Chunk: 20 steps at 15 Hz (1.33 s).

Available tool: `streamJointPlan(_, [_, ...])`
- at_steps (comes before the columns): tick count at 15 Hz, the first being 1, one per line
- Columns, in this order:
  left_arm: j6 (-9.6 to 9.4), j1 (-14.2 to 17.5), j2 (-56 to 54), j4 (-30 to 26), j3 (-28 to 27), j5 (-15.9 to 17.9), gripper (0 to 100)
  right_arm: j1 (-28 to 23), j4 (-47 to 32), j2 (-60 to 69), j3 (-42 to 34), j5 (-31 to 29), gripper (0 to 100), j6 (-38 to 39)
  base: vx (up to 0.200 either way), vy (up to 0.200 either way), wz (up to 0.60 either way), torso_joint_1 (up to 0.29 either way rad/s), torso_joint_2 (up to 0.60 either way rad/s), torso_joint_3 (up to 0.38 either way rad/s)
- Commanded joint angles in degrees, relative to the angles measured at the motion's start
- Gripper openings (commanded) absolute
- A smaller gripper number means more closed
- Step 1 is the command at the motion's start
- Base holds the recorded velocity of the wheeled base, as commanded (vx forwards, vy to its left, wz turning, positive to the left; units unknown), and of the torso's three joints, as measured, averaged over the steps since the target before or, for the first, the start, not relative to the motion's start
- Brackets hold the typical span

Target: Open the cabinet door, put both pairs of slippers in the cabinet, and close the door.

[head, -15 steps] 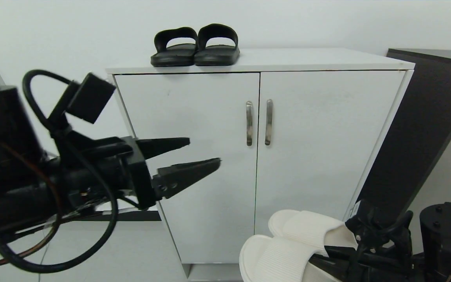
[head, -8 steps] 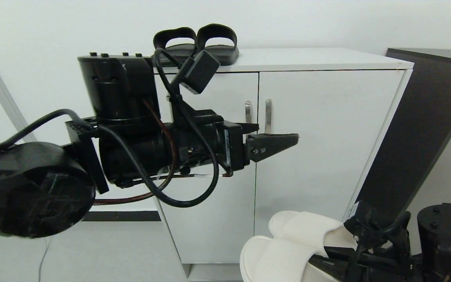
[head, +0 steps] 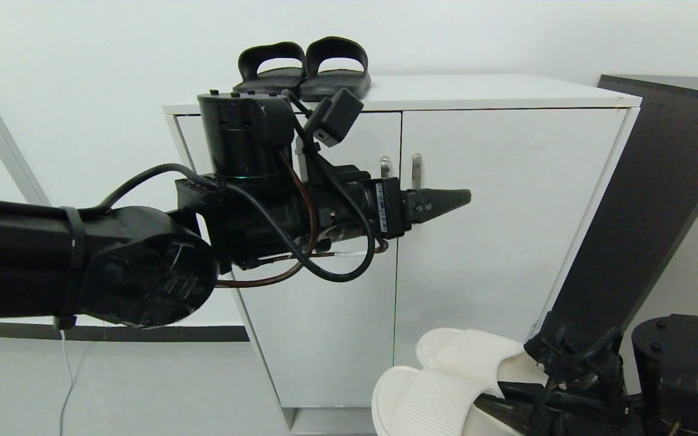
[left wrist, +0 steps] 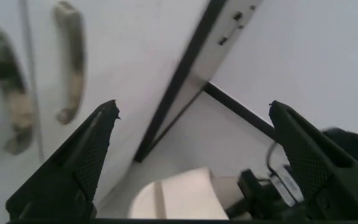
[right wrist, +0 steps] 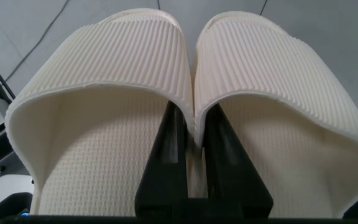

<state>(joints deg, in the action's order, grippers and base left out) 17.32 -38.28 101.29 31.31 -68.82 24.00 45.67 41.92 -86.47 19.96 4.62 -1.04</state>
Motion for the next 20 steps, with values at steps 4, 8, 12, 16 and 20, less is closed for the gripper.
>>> streamJointPlan(4, [-0.01, -0.31, 2.95, -1.51, -4.57, -6.78, 100, 0.13, 0.0, -0.28, 0.08, 0.04, 0, -0.11, 0.0, 0.0, 0.0, 0.0, 0.0, 0.0])
streamJointPlan(8, [-0.01, 0.22, 4.79, -3.36, -7.39, -6.95, 100, 0.04, 0.0, -0.28, 0.08, 0.04, 0, -0.11, 0.0, 0.0, 0.0, 0.0, 0.0, 0.0])
streamJointPlan(12, [-0.1, 0.49, 7.25, -4.41, -10.64, -6.95, 100, 0.13, 0.0, -0.28, 0.08, 0.04, 0, -0.11, 0.0, 0.0, 0.0, 0.0, 0.0, 0.0])
streamJointPlan(16, [-0.1, 0.84, 9.36, -4.41, -12.04, -6.86, 100, 0.04, 0.0, -0.28, 0.08, 0.04, 0, -0.11, 0.0, 0.0, 0.0, 0.0, 0.0, 0.0])
streamJointPlan(20, [0.17, 0.84, 9.36, -4.32, -11.87, -6.69, 0, 0.13, -0.09, -0.28, -0.18, 0.13, 0, -0.11, 0.0, 0.0, 0.0, 0.0, 0.0, 0.0])
